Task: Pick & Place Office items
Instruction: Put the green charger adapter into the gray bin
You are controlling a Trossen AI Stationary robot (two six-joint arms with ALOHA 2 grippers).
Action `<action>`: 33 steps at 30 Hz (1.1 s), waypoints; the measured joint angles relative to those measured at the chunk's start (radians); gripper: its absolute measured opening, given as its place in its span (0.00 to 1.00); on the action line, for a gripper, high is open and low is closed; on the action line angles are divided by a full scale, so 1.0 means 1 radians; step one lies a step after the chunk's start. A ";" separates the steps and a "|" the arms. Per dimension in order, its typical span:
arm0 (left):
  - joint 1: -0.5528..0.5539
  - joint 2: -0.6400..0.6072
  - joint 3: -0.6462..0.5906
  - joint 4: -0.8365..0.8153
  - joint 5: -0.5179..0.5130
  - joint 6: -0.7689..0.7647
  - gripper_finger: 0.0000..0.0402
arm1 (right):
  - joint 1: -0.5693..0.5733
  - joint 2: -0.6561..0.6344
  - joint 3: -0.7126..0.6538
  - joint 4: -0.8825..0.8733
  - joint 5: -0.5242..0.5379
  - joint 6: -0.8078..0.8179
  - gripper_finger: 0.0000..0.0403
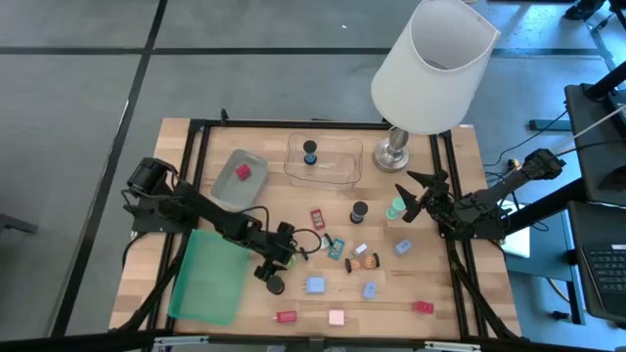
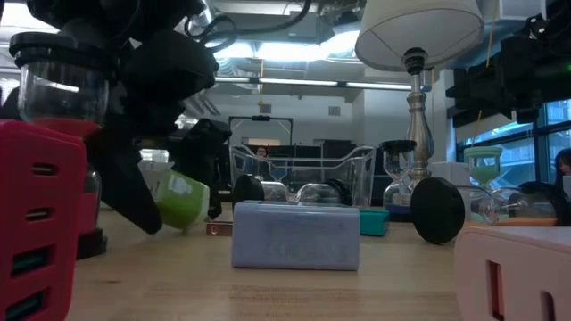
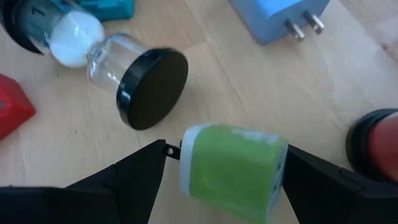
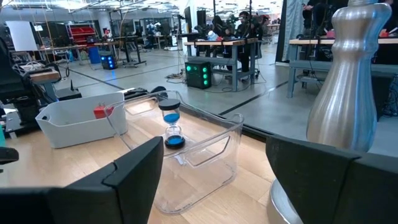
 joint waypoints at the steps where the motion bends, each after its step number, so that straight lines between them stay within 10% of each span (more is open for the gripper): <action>1: -0.001 -0.002 0.000 0.000 0.000 0.001 0.73 | 0.000 0.000 0.000 0.000 0.000 0.000 0.72; 19: 0.002 -0.034 0.000 -0.004 -0.051 0.018 0.66 | 0.000 0.000 0.000 0.000 0.000 0.000 0.72; 33: 0.124 -0.468 0.000 -0.394 -0.416 -0.033 0.66 | 0.000 0.000 0.000 0.000 0.000 0.000 0.72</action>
